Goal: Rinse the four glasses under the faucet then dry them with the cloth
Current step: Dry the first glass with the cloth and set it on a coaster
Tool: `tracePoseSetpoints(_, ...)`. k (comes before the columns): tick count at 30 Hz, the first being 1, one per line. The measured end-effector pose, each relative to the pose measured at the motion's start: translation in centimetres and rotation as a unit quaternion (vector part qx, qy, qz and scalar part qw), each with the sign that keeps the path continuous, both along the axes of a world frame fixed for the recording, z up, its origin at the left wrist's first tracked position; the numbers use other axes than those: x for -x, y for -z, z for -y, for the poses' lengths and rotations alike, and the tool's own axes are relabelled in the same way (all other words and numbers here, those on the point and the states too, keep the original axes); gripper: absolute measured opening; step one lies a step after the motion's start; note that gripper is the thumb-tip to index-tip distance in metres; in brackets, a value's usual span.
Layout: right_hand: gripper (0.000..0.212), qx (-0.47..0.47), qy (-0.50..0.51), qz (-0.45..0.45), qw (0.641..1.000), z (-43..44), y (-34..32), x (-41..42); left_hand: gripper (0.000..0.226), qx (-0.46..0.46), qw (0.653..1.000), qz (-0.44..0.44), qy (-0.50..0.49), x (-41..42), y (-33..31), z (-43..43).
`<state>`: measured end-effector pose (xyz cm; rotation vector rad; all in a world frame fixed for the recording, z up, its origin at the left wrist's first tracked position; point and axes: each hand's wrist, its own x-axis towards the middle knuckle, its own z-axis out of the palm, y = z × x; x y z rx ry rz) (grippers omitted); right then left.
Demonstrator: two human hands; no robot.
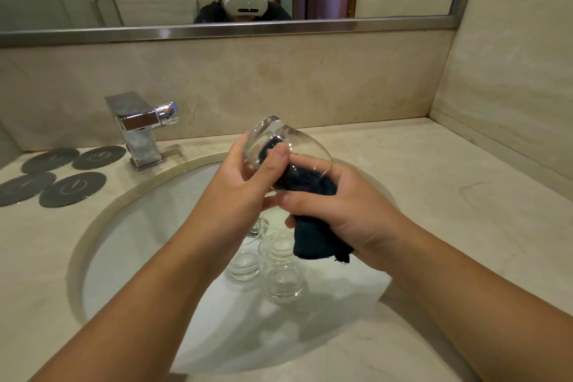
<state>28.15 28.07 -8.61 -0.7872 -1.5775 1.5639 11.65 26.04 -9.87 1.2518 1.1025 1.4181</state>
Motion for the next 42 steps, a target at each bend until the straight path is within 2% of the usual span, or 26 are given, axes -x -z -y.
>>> tracePoseSetpoints(3,0.044,-0.068,-0.004,0.054,0.996,0.2,0.3,0.1,0.085,0.004,1.000,0.019,-0.018,-0.6,0.3,-0.1)
tracePoseSetpoints(5,0.044,-0.033,-0.025,0.042,0.998,0.1,0.2,0.0,0.083,0.003,1.000,0.014,-0.018,-0.6,0.5,-0.1)
tracePoseSetpoints(8,0.045,0.058,-0.062,-0.003,0.996,0.0,-0.2,-0.3,0.068,0.011,1.000,0.028,0.003,-0.5,0.6,0.0)
tracePoseSetpoints(11,0.055,0.136,-0.093,-0.056,0.985,0.0,-0.7,-0.6,0.074,0.014,0.999,0.031,0.035,-0.2,0.4,0.2)
tracePoseSetpoints(14,0.059,0.153,-0.116,-0.082,0.978,0.2,-0.8,-0.7,0.078,0.014,0.998,0.037,0.044,-0.1,0.3,0.2)
tracePoseSetpoints(17,0.051,0.109,-0.090,-0.061,0.988,0.3,-0.5,-0.3,0.081,0.012,0.999,0.035,0.033,-0.3,0.1,0.1)
tracePoseSetpoints(21,0.051,-0.051,-0.030,0.066,0.996,0.2,0.2,0.0,0.108,0.027,0.998,0.036,0.042,-0.7,-0.4,0.7)
tracePoseSetpoints(23,0.048,-0.056,-0.033,0.069,0.995,0.3,0.2,-0.1,0.100,0.027,0.997,0.053,0.051,-0.7,-0.6,0.9)
tracePoseSetpoints(26,0.041,0.015,-0.078,0.014,0.997,0.4,-0.3,-0.3,0.085,0.037,0.996,0.051,0.064,-0.4,-0.2,0.7)
tracePoseSetpoints(30,0.034,0.128,-0.127,-0.076,0.981,0.6,-0.8,-0.7,0.087,0.022,0.995,0.054,0.078,-0.4,-0.3,0.7)
tracePoseSetpoints(32,0.024,0.154,-0.147,-0.104,0.971,0.6,-0.8,-0.7,0.089,0.018,0.995,0.052,0.086,-0.4,-0.5,0.7)
tracePoseSetpoints(34,0.025,0.161,-0.150,-0.111,0.969,0.6,-0.7,-0.6,0.088,0.020,0.996,0.030,0.076,-0.3,-0.5,0.6)
tracePoseSetpoints(37,0.038,0.130,-0.104,-0.098,0.981,0.6,-0.4,-0.3,0.091,0.031,0.999,-0.006,0.031,-0.2,-0.5,0.2)
tracePoseSetpoints(40,0.042,0.033,-0.030,-0.056,0.997,0.4,-0.1,-0.1,0.094,0.023,0.999,-0.027,-0.025,-0.1,-0.2,0.0)
tracePoseSetpoints(42,0.044,-0.024,0.010,-0.027,0.999,0.3,0.1,0.0,0.086,0.017,0.999,-0.015,-0.038,-0.6,-0.3,0.1)
